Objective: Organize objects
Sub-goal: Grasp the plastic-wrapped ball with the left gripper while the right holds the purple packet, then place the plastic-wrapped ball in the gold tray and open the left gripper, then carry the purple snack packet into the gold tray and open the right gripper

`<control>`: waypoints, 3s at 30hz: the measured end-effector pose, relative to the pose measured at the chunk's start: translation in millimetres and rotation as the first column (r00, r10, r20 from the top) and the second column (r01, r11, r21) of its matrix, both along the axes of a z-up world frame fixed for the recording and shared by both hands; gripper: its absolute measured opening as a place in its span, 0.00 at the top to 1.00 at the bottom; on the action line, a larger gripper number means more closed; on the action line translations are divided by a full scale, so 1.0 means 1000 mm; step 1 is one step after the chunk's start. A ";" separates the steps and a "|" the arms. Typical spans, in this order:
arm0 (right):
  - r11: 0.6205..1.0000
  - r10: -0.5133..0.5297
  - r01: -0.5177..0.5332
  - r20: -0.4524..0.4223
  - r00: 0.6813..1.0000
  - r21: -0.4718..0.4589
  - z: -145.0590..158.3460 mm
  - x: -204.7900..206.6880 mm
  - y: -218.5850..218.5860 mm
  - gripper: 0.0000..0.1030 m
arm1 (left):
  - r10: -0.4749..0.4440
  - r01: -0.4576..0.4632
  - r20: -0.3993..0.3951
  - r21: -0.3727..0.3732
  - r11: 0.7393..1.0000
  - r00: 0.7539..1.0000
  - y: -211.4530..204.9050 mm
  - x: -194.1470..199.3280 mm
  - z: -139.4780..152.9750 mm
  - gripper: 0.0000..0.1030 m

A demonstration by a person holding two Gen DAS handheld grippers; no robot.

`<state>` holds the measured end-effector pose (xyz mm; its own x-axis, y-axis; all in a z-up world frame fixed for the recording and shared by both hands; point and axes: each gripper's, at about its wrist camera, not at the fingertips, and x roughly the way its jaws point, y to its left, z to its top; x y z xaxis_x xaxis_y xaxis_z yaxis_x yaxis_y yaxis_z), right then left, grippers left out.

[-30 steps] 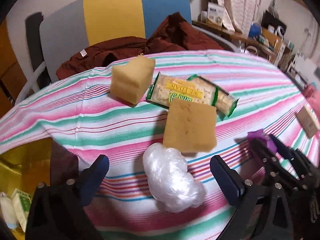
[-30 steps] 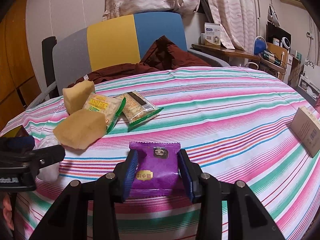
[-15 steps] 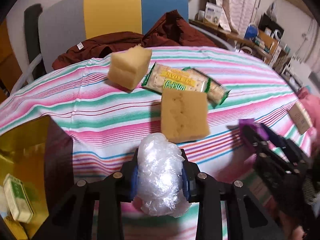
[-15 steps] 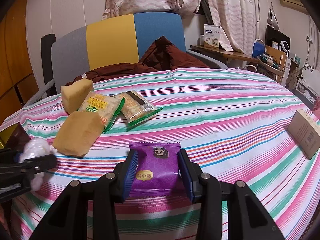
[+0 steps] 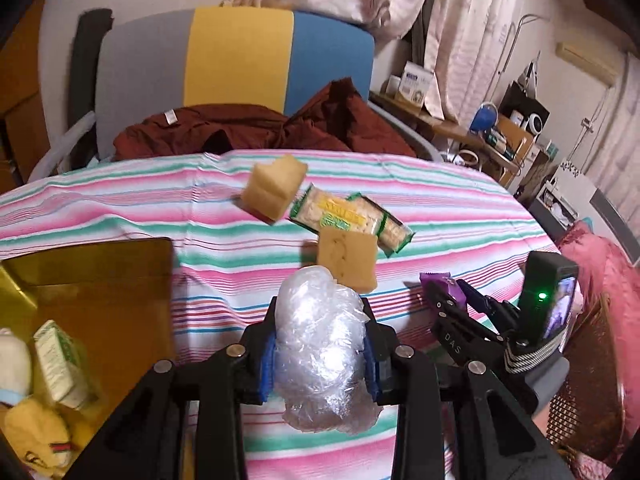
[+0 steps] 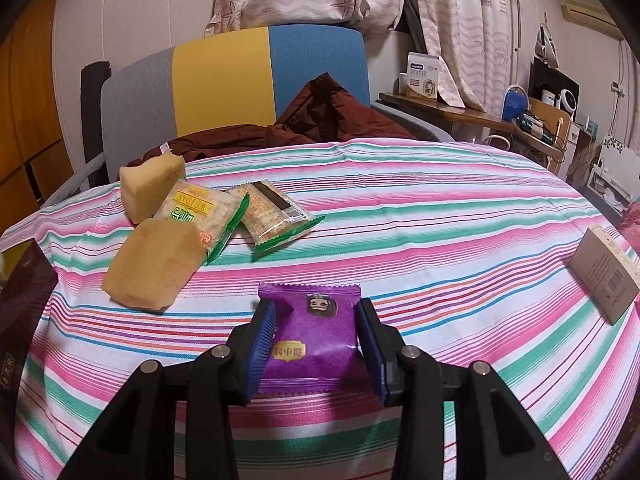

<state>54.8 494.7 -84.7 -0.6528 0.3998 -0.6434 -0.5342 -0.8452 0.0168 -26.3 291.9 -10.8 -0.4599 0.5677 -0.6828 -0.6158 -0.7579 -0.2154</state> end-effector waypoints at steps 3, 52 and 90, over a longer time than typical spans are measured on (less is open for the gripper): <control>1.000 -0.001 0.001 0.006 1.000 0.008 0.000 -0.001 -0.002 0.59 | 0.029 -0.029 -0.013 0.019 0.999 0.999 -0.021 -0.001 0.006 0.66; 0.990 0.031 -0.023 -0.057 0.998 0.140 0.015 0.008 -0.026 0.60 | 0.308 -0.299 -0.142 0.081 0.951 0.941 -0.183 0.052 -0.020 0.10; 0.717 0.695 -0.686 0.056 0.717 -0.123 0.046 -0.035 -0.314 0.60 | 0.609 -0.584 -0.147 0.182 0.791 0.779 -0.309 0.026 0.015 0.01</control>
<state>19.5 180.7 -38.6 -0.6609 -0.1990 -0.7236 0.1946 -0.9767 0.0909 -0.2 -17.2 4.6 -0.8451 0.2069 -0.4929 -0.0860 -0.9627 -0.2566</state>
